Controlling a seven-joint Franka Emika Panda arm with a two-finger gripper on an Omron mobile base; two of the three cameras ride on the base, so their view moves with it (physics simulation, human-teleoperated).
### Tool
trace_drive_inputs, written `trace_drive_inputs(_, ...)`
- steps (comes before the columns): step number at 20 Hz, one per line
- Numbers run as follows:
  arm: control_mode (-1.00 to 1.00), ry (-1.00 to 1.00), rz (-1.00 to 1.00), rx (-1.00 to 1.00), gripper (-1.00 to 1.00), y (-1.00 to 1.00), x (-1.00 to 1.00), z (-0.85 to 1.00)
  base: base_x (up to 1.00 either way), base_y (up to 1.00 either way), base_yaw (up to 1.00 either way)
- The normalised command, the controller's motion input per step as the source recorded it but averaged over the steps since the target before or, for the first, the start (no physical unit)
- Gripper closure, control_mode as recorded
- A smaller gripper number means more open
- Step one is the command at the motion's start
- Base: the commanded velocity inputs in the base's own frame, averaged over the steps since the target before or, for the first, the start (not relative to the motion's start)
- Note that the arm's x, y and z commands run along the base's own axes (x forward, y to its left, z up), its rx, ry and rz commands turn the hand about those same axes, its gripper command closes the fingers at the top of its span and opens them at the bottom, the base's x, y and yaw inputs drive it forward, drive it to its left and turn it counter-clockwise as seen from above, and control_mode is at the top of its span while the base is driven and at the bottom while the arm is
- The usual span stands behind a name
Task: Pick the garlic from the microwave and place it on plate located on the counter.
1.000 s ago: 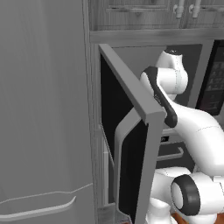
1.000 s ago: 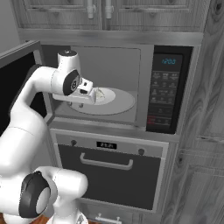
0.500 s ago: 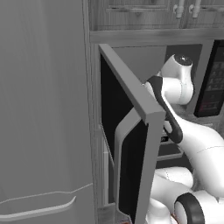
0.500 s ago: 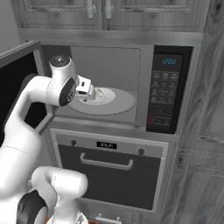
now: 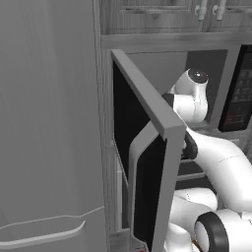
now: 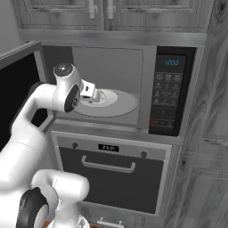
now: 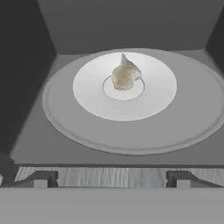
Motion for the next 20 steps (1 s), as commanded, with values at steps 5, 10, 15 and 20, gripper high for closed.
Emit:
trace_drive_inputs(5,-1.0,0.17,-0.19,0.0,-1.0,-0.02,0.71,0.02,0.0,0.0,0.0)
trace_drive_inputs(10,-1.0,0.05,-0.09,0.0,-1.0,-0.15,0.63,-0.07,0.0,0.0,0.0)
trace_drive_inputs(15,-1.0,0.0,0.0,-0.03,-1.0,-0.01,0.44,-0.44,0.0,0.0,0.0)
trace_drive_inputs(20,-1.0,0.0,0.0,-0.02,-1.0,0.0,0.4,-0.44,0.0,0.0,0.0)
